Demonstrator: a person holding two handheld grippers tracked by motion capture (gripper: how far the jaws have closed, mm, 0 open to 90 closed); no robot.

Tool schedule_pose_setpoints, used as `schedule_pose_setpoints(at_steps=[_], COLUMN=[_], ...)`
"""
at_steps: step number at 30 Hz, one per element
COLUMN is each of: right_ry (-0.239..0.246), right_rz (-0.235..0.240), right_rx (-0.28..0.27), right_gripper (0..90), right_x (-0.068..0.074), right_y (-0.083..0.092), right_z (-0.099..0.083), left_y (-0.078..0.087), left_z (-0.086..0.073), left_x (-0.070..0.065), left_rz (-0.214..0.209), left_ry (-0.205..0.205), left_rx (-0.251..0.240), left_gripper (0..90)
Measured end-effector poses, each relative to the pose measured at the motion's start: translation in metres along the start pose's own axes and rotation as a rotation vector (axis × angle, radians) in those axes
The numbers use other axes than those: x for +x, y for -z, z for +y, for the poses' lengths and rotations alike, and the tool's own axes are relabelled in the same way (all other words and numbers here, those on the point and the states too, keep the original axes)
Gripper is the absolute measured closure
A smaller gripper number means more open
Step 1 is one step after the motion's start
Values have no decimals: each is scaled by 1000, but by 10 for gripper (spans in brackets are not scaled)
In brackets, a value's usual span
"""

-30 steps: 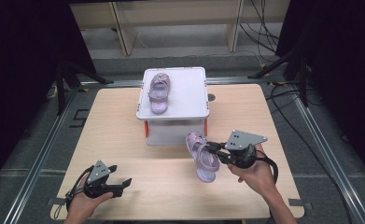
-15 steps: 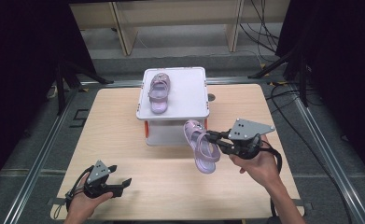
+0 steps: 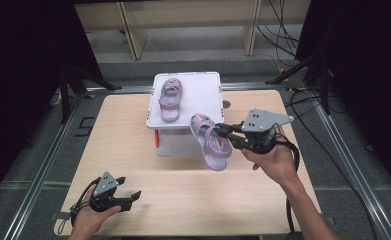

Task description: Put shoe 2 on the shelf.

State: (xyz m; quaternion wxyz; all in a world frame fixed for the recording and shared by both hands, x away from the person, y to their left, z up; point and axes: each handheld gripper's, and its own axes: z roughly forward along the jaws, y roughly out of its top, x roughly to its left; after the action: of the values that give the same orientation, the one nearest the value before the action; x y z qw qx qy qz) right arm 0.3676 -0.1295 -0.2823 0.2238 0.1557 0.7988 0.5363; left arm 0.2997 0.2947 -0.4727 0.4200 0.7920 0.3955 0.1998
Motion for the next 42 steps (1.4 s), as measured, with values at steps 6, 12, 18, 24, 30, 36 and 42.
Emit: schedule_pose_setpoints(at_steps=[6,12,18,24,30,36,42], right_ry=[-7,-7,-30,-31,-41,-54,-68], right_rz=[-26,-58,-75,-99,-131,-153,-187], right_rx=[-1,-8,-14,-7,-8,4,13], right_gripper=[847,847,847,847,847,847,847], right_x=[-14,-29,-40,-53,-65,-78,-86], right_y=[-11,-27,-43,-57,-73,-89,-105], right_z=[10,14,14,17,19,19,15], left_y=[1,1,2,2,2,2,2], left_z=[0,0,0,1,0,0,0], left_x=[1,0,0,3,0,-1,-2], left_rz=[0,0,0,3,0,3,-8], left_ry=[-6,-4,-7,-44,-3,-5,-7], left_rx=[-4,-7,-2,7,-5,-11,-11], left_gripper=[205,205,205,205,205,205,205])
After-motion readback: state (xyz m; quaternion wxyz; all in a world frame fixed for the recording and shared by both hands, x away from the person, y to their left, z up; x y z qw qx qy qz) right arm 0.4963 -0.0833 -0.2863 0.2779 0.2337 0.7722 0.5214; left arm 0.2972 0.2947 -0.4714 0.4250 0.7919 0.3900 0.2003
